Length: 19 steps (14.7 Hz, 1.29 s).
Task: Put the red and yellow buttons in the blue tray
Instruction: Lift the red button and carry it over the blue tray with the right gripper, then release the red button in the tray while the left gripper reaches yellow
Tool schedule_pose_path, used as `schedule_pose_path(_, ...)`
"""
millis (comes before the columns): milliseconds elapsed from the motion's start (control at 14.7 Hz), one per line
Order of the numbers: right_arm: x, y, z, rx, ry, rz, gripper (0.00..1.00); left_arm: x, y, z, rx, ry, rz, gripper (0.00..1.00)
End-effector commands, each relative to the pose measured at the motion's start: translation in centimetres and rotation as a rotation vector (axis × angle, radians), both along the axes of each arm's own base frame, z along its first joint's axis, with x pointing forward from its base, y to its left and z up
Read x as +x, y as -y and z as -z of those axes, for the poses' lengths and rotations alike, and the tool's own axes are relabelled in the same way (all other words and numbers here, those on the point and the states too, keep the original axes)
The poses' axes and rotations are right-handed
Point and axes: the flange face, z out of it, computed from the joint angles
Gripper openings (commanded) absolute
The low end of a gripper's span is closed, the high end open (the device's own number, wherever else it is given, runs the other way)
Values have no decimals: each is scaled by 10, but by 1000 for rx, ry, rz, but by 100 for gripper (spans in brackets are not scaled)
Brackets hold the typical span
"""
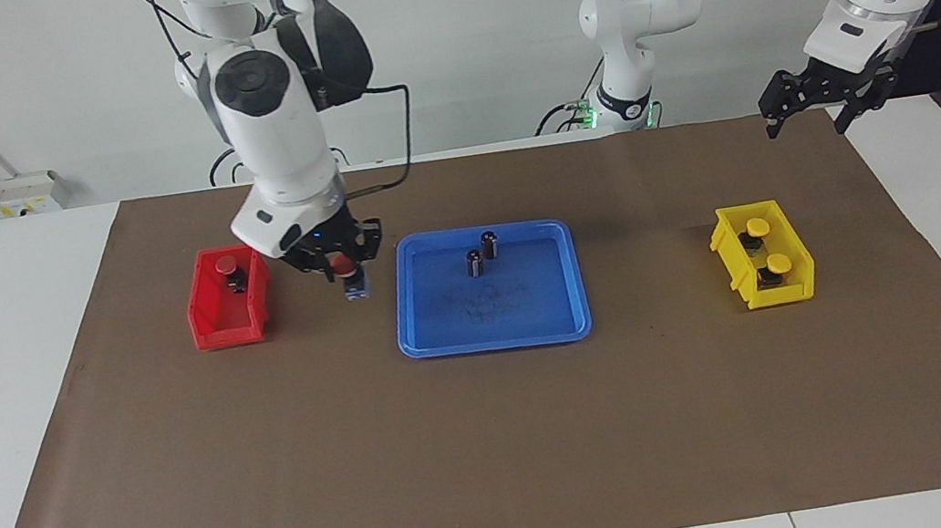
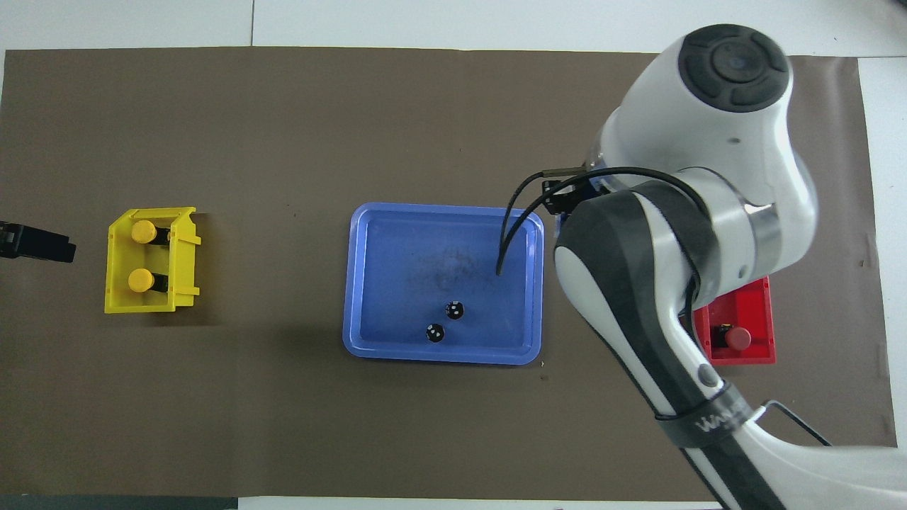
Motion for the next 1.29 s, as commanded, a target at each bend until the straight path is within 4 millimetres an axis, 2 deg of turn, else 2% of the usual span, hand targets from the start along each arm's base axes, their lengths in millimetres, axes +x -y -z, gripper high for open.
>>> schedule_pose_path(0,13,-73,45,-8,-16,30,16,-3,-6,34,-8,36,-15,100)
schedule_pose_path(68,6,-94,60,-14,-17,27,16,2,-5,50,-8,43,-18,100)
schedule_pose_path(136,1,-109,66,-7,5,40,16,7,-4,66,-8,51,-26,100)
schedule_pose_path(204,-5,-110,82,-19,-12,40,17,12,-4,79,-8,58,-25,100)
schedule_pose_path(339,-23,-124,94,-29,-28,19,19,22,-3,100,-6,42,-22,100)
schedule_pose_path(475,-26,-125,105,-29,-18,20,20,34,-2,123,-4,37,-19,100)
schedule_pose_path(679,-34,-118,124,-28,0,21,21,49,-2,152,-2,39,-19,98)
schedule_pose_path(746,-37,-115,128,-36,-6,20,21,55,-1,163,-2,48,-16,95)
schedule_pose_path(882,-42,-115,130,-50,-4,9,23,65,-3,178,-1,71,-17,81)
schedule_pose_path(1086,-43,-113,134,-49,-1,13,50,73,-8,188,1,74,-22,64)
schedule_pose_path(1221,-42,-114,133,-42,9,12,60,73,-15,193,0,71,-33,59)
